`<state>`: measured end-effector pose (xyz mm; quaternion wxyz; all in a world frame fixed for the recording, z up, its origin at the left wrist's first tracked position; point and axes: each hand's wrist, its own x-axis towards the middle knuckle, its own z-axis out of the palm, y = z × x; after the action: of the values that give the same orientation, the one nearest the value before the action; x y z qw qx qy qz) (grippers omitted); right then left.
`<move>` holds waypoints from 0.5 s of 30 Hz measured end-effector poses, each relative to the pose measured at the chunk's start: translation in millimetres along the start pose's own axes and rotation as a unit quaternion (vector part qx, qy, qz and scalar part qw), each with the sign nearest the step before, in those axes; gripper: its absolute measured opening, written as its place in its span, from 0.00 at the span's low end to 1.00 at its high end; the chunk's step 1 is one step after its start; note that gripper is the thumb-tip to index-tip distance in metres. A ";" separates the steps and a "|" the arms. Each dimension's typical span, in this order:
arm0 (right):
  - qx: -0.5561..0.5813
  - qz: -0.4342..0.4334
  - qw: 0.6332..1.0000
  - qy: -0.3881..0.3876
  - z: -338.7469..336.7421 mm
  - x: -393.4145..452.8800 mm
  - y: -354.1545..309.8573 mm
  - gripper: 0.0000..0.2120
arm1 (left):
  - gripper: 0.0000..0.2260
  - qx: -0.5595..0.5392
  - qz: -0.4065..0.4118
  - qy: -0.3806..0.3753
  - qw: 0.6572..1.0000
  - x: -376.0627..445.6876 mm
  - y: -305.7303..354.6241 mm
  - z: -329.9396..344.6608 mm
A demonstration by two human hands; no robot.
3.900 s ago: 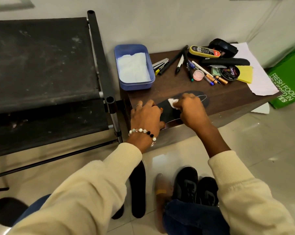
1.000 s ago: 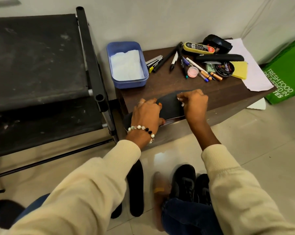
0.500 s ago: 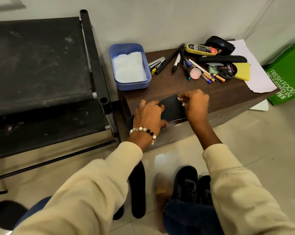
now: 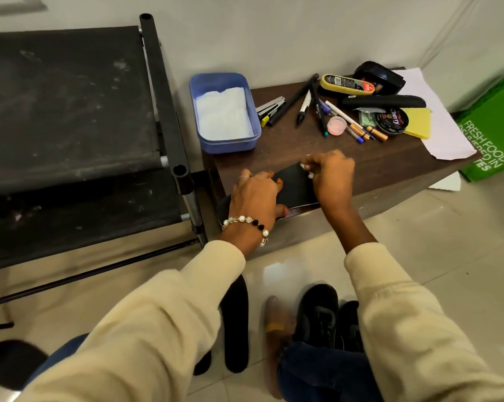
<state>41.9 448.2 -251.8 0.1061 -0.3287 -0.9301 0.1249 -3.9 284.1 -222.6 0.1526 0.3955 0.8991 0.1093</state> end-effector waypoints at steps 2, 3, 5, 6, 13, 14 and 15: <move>0.028 0.054 0.998 0.023 -4.2 3.5 14.3 0.13 | 0.25 0.001 0.002 0.004 1.000 -0.1 -1.0 0.9; 0.031 0.079 0.996 0.028 -5.1 3.0 17.7 0.13 | 0.25 -0.001 0.002 0.007 1.000 0.2 -1.3 1.2; 0.022 0.083 0.996 0.012 -4.2 -0.1 14.7 0.13 | 0.25 -0.002 0.000 0.006 1.000 1.3 -1.0 2.0; 0.021 0.061 0.998 -0.004 -1.6 -2.6 10.0 0.14 | 0.24 -0.003 -0.002 0.004 1.000 1.6 -0.2 2.5; 0.006 -0.045 0.999 -0.023 -0.6 -4.2 -14.3 0.14 | 0.24 -0.002 -0.005 0.001 1.000 0.9 1.6 1.0; 0.001 -0.033 0.999 -0.016 -2.4 -0.6 -10.1 0.14 | 0.24 0.000 -0.002 -0.003 1.000 1.1 0.8 0.3; -0.001 -0.015 1.000 -0.004 -2.9 1.7 -4.1 0.14 | 0.25 0.002 0.002 -0.005 1.000 1.2 -0.2 0.3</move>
<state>39.0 446.7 -247.7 0.1038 -0.3139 -0.9356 0.1236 -4.8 284.8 -223.2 0.1563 0.3980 0.8978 0.1052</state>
